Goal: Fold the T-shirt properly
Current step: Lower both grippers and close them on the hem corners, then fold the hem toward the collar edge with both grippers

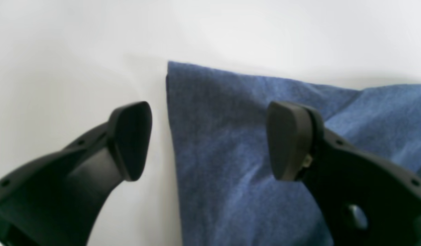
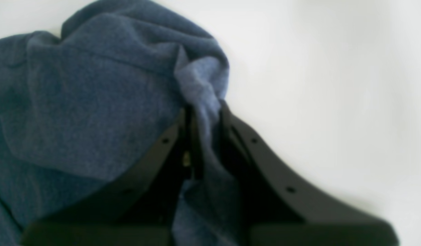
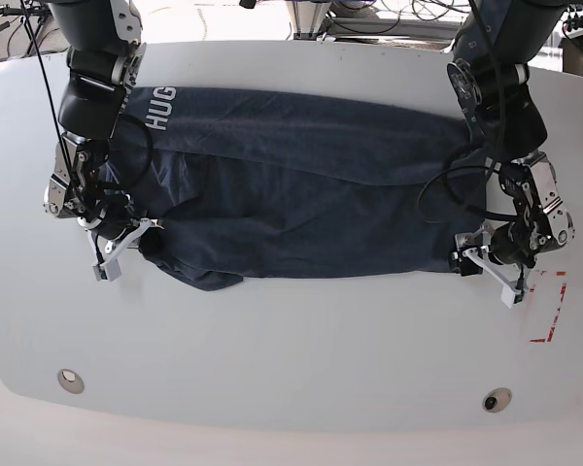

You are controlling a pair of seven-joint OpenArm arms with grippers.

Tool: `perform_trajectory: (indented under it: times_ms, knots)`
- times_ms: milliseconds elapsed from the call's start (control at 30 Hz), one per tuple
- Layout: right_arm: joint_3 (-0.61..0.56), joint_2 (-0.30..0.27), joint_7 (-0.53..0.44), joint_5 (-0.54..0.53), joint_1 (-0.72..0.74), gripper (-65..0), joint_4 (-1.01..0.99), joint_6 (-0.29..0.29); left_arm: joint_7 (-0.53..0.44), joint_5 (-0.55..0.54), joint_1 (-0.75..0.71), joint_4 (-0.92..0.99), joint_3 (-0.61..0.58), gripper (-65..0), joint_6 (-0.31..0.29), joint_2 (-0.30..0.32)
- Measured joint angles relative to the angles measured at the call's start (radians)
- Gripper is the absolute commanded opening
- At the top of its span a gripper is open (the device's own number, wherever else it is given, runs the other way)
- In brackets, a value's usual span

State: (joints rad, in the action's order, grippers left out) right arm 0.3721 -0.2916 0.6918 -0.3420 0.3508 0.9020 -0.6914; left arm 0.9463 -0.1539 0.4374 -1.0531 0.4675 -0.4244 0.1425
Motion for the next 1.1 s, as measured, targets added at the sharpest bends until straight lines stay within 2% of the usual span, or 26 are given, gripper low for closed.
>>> perform_trajectory:
  times_ms: [133, 433, 533, 600, 700, 800, 833, 933, 1100]
  knots:
    - [0.000, 0.000, 0.000, 0.000, 0.000, -63.1, 0.000, 0.000, -0.020, 0.002, 0.003, 0.035, -0.001, -15.3, 0.051, 0.009]
    - [0.000, 0.000, 0.000, 0.000, 0.000, -63.1, 0.000, 0.000, -0.130, -0.023, 0.032, 0.157, -0.001, -16.3, 0.050, 0.017]
    - [0.000, 0.000, 0.000, 0.000, 0.000, -63.1, 0.000, 0.000, -0.140, -0.024, 0.034, 0.163, -0.006, -23.5, 0.050, 0.013]
    - [0.000, 0.000, 0.000, 0.000, 0.000, -63.1, 0.000, 0.000, -0.141, -0.022, 0.036, 0.163, -0.018, -31.7, 0.051, 0.005]
    - [0.000, 0.001, 0.000, 0.000, 0.000, -63.1, 0.000, 0.000, -0.133, -0.014, 0.036, 0.163, -0.045, -49.6, 0.019, -0.006]
    - [0.000, 0.001, 0.000, 0.001, 0.000, -63.1, 0.000, 0.000, -0.121, -0.023, 0.033, 0.167, -0.071, -62.6, -0.018, -0.021]
    - [0.000, 0.001, 0.000, 0.000, 0.000, -63.1, 0.000, 0.000, -0.122, -0.025, 0.032, 0.167, -0.075, -64.6, -0.023, -0.028]
    - [0.000, 0.000, 0.000, 0.000, 0.000, -63.1, 0.000, 0.000, -0.121, -0.032, 0.028, 0.169, -0.080, -63.7, -0.046, -0.038]
    - [-0.001, -0.002, 0.000, 0.001, 0.000, -63.4, 0.000, 0.000, -0.121, -0.037, 0.028, 0.169, -0.091, -63.9, -0.047, -0.033]
